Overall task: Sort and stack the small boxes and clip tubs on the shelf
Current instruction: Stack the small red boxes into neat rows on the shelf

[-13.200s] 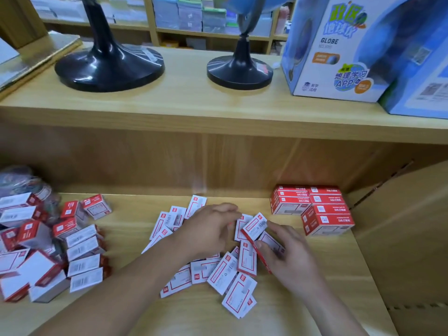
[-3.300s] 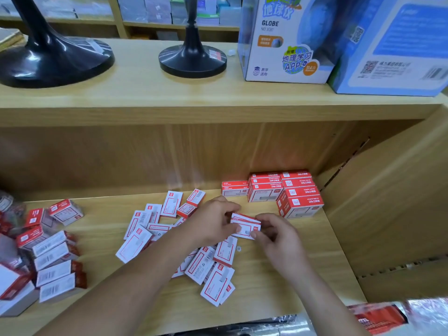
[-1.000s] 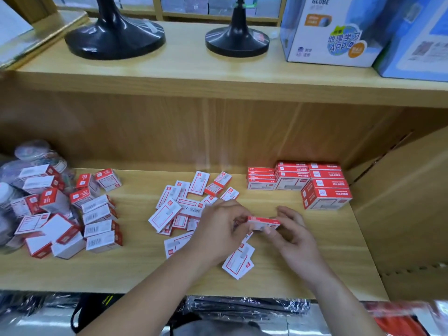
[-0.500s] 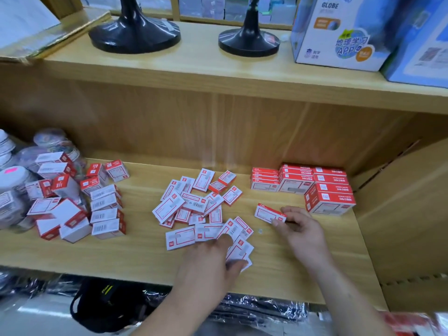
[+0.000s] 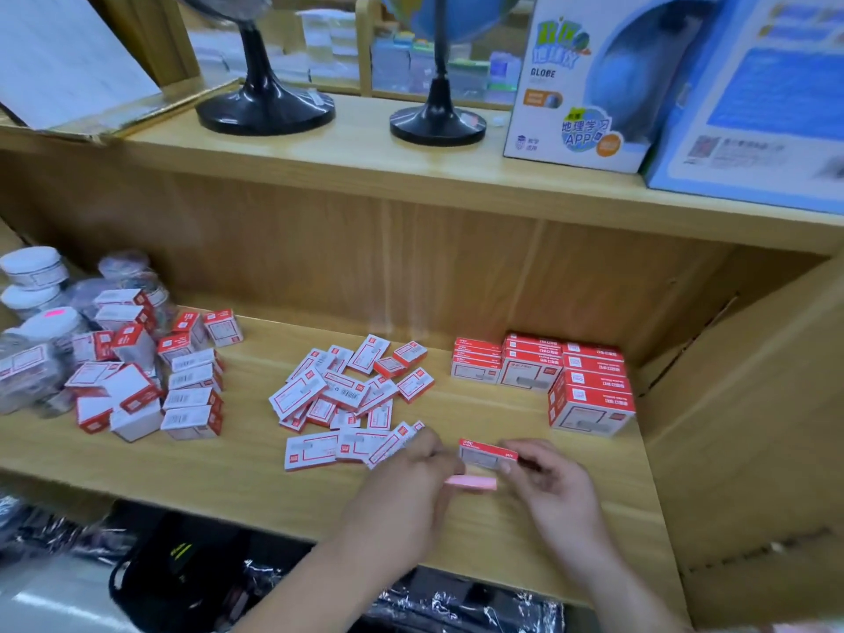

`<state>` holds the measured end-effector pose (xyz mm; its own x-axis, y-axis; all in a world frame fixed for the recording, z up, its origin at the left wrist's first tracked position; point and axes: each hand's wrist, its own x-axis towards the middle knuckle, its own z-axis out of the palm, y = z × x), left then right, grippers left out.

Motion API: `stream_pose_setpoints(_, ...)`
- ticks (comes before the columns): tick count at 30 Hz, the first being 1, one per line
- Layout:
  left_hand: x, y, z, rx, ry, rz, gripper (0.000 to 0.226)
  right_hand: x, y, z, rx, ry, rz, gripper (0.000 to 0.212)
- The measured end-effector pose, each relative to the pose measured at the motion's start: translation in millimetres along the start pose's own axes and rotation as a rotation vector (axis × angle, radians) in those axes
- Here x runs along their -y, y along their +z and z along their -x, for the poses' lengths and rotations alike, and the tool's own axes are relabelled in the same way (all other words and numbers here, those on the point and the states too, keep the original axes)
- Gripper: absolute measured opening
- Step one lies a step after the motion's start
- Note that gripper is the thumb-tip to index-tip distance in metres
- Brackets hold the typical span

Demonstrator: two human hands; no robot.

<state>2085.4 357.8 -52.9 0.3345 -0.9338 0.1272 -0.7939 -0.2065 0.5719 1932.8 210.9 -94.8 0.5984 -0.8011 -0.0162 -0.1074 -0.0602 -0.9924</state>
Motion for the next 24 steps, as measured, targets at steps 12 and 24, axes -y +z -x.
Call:
stream_pose_setpoints(12, -4.8, 21.7, -31.4, -0.068, 0.035, 0.023, 0.017, 1.4, -10.2, 12.4, 0.056, 0.036, -0.025, 0.042)
stream_pose_setpoints(24, 5.0, 12.7, -48.6, -0.027, 0.041, -0.093, 0.020, -6.0, -6.6, 8.9, -0.039, 0.002, -0.007, 0.031)
